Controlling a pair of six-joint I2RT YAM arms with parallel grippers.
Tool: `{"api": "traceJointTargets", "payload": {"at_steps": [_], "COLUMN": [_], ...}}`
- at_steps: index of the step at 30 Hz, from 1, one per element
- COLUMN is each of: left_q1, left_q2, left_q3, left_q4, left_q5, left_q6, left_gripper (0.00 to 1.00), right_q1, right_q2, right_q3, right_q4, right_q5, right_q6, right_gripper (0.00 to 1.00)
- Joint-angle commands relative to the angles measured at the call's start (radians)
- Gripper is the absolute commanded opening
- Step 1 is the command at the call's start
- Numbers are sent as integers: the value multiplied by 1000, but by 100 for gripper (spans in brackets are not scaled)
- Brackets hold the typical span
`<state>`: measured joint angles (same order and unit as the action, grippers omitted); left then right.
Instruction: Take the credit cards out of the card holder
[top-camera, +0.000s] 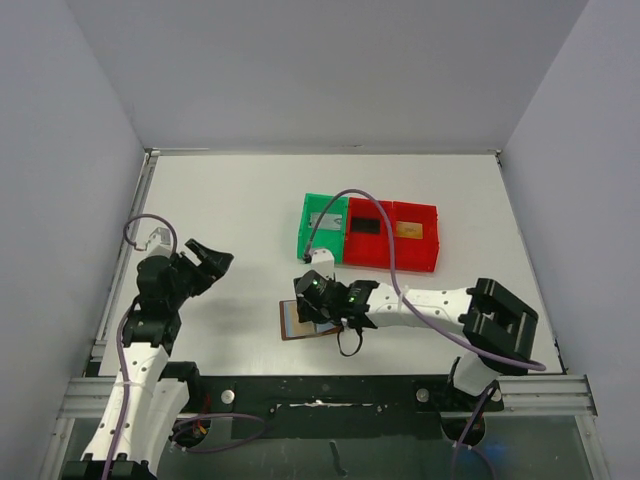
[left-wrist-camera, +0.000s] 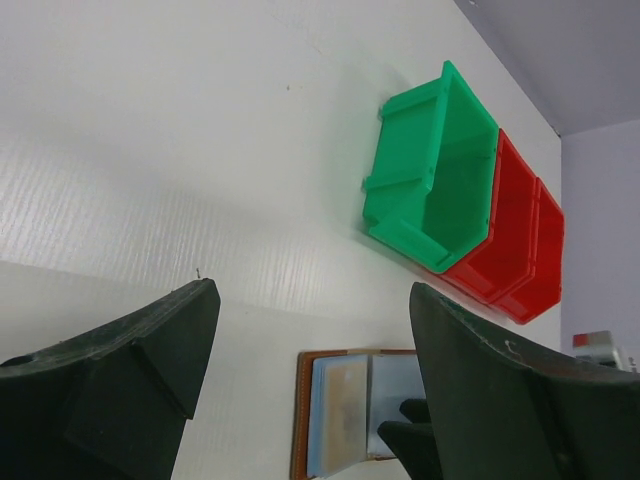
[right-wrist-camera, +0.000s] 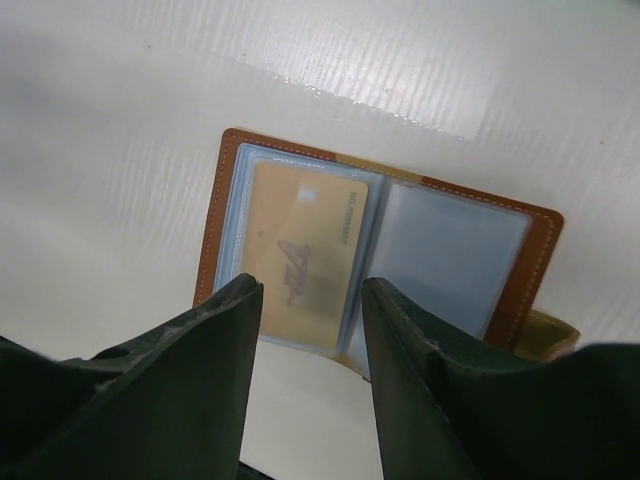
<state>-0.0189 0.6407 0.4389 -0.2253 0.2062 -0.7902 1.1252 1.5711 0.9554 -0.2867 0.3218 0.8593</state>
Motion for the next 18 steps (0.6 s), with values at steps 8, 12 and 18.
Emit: {"api": "traceJointTargets", "payload": {"at_steps": [8,12,18], "left_q1": [0,0,-5], "left_q2": [-9,2,11], "left_q3": [96,104,81], "left_q4": [-62,-70,-52], "left_q5": [-9,29,311], "left_q6": [124,121,87], "left_gripper": [77,77,71], "right_q1": [17,17,3], "right_q2": [177,203,230], "right_q3": [128,66,-20], "right_q4": [-37,50,141], "right_q5": [95,33,-28], "right_q6": [68,28,64], "right_gripper": [44,37,20]}}
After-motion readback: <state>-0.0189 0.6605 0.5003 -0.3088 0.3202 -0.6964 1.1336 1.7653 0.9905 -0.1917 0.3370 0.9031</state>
